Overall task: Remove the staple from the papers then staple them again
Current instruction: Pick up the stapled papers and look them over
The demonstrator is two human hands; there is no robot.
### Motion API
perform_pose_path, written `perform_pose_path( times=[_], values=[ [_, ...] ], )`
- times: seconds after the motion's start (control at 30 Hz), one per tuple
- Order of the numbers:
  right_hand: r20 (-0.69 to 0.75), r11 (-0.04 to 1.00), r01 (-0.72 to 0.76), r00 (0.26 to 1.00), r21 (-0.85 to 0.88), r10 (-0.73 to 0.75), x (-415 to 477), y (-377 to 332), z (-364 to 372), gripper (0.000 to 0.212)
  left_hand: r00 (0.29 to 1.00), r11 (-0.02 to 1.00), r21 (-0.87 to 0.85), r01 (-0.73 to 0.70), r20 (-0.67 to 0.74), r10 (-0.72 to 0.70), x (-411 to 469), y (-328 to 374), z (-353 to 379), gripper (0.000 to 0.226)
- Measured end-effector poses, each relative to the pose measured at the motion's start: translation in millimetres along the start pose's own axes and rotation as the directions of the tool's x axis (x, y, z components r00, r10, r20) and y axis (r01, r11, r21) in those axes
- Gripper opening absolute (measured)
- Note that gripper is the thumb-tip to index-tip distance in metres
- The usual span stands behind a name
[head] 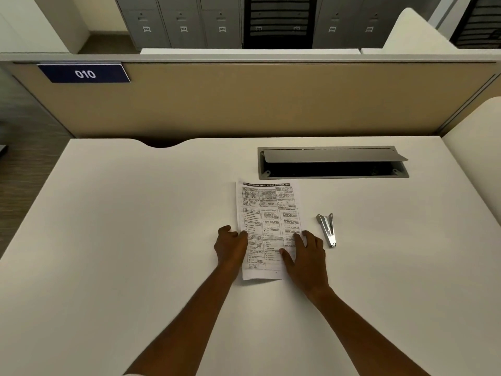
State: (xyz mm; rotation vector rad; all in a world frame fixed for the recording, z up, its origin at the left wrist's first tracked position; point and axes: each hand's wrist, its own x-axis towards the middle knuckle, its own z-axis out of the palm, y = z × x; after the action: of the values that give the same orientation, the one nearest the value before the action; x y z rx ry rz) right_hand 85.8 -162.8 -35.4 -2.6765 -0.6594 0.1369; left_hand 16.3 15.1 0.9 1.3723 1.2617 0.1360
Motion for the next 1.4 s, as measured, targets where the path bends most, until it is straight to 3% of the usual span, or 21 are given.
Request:
perform_pose_path(
  times=[0.27,0.47,0.7,1.0,1.27,1.4],
  values=[
    [-0.003,1.000,0.017,1.000,-0.009,-0.017,-3,5,3,0.053,0.990,0.971,0.195,-0.137,0.064,0.126,6,0,-2,0.008],
    [0.039,0.999,-0.013,0.999,0.045,0.011,-4,7,2,0.059,0.982,0.956,0.224,-0.189,0.048,0.183,5,-6,-2,0.020],
    [0.031,0.968,-0.108,0.994,0.226,0.104,0,7,-17,0.059,0.984,0.999,-0.032,0.014,0.179,-0.008,4,-8,-13,0.025],
    [0.136,0.814,-0.263,0.965,0.518,0.226,-1,7,-38,0.052,0.924,0.962,-0.216,0.165,0.376,-0.074,-11,-28,-44,0.018],
    [0.289,0.595,-0.452,0.890,0.664,0.353,-18,10,-39,0.050,0.902,0.957,-0.204,0.207,0.419,-0.106,-29,-58,-68,0.020],
    [0.365,0.544,-0.505,0.863,0.670,0.351,-30,15,-34,0.038,0.912,0.973,-0.140,0.185,0.394,-0.117,-38,-74,-74,0.022]
  ],
)
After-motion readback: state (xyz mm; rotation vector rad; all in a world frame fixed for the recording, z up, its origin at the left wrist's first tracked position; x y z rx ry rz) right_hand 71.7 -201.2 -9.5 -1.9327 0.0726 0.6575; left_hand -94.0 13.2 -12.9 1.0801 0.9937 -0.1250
